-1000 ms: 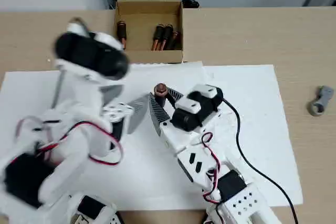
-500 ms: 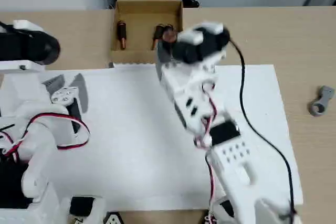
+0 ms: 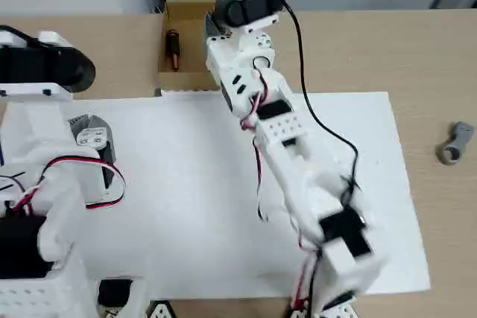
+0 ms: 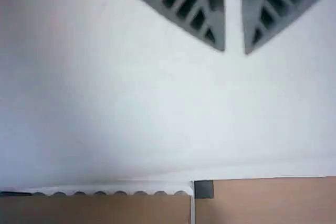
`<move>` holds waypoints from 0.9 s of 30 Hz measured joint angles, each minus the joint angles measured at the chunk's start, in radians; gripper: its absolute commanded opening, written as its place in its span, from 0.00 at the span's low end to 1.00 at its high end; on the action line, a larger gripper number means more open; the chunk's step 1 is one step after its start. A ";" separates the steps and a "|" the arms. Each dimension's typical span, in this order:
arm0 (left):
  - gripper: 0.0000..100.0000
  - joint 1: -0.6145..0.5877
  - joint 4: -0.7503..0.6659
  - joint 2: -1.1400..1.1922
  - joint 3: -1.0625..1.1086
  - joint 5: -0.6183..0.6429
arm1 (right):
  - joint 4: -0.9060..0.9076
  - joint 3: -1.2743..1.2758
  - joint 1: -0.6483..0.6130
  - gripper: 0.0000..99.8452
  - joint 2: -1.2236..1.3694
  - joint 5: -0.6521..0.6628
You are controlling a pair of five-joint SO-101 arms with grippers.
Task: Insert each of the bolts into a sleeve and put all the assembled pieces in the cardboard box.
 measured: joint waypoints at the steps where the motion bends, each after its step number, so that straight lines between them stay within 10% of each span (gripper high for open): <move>1: 0.00 0.000 0.000 0.000 0.000 0.002 | 0.000 -0.046 0.008 0.00 0.058 0.000; 27: 0.00 0.000 0.002 0.000 0.000 -0.012 | 0.055 -0.377 0.048 0.18 0.440 -0.002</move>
